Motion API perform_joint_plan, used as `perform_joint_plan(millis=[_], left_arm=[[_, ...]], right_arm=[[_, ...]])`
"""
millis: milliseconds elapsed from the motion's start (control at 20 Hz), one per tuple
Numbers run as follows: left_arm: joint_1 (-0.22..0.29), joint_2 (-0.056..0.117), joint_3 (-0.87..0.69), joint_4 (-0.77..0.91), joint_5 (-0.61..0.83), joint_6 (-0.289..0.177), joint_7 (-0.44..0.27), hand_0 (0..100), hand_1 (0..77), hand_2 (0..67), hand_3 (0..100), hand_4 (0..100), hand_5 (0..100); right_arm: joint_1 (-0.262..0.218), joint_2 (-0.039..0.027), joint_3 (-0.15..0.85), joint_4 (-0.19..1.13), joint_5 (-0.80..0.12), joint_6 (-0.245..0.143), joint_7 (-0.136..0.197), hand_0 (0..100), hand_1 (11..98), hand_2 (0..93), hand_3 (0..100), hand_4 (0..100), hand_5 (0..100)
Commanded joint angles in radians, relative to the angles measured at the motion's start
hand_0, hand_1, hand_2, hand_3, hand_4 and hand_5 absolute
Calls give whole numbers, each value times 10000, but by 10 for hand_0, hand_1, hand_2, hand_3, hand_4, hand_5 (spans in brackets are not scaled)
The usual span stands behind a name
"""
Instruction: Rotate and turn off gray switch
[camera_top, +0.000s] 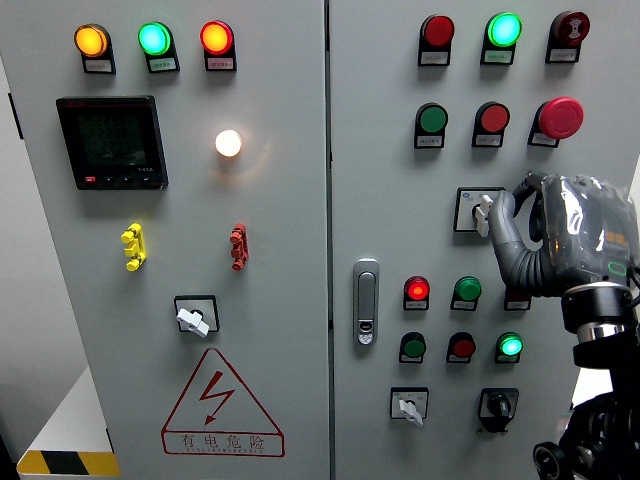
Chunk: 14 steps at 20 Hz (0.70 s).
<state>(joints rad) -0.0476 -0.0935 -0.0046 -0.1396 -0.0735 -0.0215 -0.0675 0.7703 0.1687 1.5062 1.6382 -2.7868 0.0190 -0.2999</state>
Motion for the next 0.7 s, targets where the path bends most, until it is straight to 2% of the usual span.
perform_joint_plan(millis=[0, 50, 100, 150, 250, 350, 550, 650], left_arm=[[0, 0, 0, 0, -1, 0, 0, 0, 0, 132, 183, 96, 118], [0, 0, 0, 0, -1, 0, 0, 0, 0, 132, 183, 96, 118], [0, 0, 0, 0, -1, 0, 0, 0, 0, 132, 183, 96, 118], [0, 0, 0, 0, -1, 0, 0, 0, 0, 132, 183, 96, 118], [0, 0, 0, 0, -1, 0, 0, 0, 0, 132, 183, 96, 118], [0, 0, 0, 0, -1, 0, 0, 0, 0, 132, 183, 96, 118], [0, 0, 0, 0, -1, 0, 0, 0, 0, 132, 183, 95, 118], [0, 0, 0, 0, -1, 0, 0, 0, 0, 132, 183, 95, 118]], right_arm=[[-522, 1, 2, 795, 56, -6, 38, 822, 314, 575, 867, 718, 956], [-722, 1, 2, 1072, 57, -6, 84, 819, 314, 539, 803, 644, 912], [-966, 1, 2, 1393, 87, -6, 99, 817, 314, 531, 778, 634, 908], [-1136, 1, 2, 1594, 118, -6, 130, 812, 314, 506, 717, 568, 865], [-1458, 1, 32, 2069, 118, -6, 573, 801, 319, 469, 642, 491, 785], [-1766, 1, 33, 2530, 118, 10, 774, 773, 329, 415, 537, 388, 632], [-2087, 1, 48, 3113, 134, 86, 1203, 738, 346, 346, 442, 303, 551], [-2333, -15, 139, 3420, 118, 132, 1646, 676, 365, 294, 370, 239, 477]])
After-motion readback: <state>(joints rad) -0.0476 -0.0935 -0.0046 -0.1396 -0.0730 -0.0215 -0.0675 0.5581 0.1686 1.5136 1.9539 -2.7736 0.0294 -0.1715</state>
